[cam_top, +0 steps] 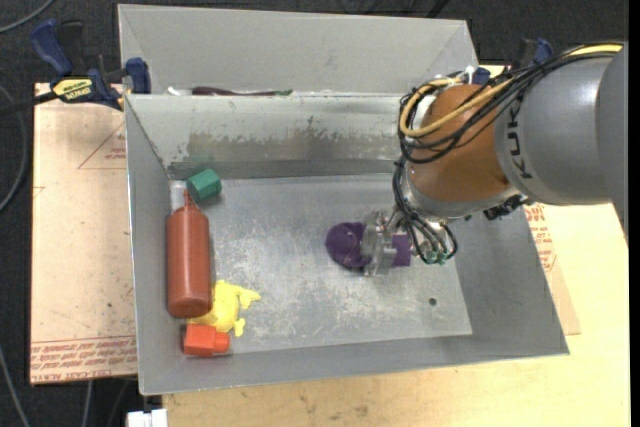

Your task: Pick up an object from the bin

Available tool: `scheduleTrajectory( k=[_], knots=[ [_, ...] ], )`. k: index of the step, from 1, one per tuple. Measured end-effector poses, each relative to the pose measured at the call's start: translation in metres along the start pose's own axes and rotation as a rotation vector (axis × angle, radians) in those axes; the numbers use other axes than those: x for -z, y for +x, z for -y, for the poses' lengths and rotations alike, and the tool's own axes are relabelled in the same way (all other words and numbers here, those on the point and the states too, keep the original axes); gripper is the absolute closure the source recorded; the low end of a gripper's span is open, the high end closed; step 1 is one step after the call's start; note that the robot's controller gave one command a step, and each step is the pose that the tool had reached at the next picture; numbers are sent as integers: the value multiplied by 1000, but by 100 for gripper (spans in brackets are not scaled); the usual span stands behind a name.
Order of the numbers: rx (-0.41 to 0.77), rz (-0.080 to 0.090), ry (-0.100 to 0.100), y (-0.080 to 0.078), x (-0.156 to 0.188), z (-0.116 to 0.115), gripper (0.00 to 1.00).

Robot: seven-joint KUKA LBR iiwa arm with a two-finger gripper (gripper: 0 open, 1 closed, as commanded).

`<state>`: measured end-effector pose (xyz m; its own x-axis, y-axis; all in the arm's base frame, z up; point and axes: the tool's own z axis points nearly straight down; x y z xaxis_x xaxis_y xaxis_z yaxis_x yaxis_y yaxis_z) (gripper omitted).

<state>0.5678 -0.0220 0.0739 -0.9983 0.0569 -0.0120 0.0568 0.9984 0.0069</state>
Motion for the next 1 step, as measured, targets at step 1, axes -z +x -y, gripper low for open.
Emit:
scheduleTrajectory(
  k=[1],
  knots=[
    [5, 2, -2, -4, -3, 1, 100]
  ],
)
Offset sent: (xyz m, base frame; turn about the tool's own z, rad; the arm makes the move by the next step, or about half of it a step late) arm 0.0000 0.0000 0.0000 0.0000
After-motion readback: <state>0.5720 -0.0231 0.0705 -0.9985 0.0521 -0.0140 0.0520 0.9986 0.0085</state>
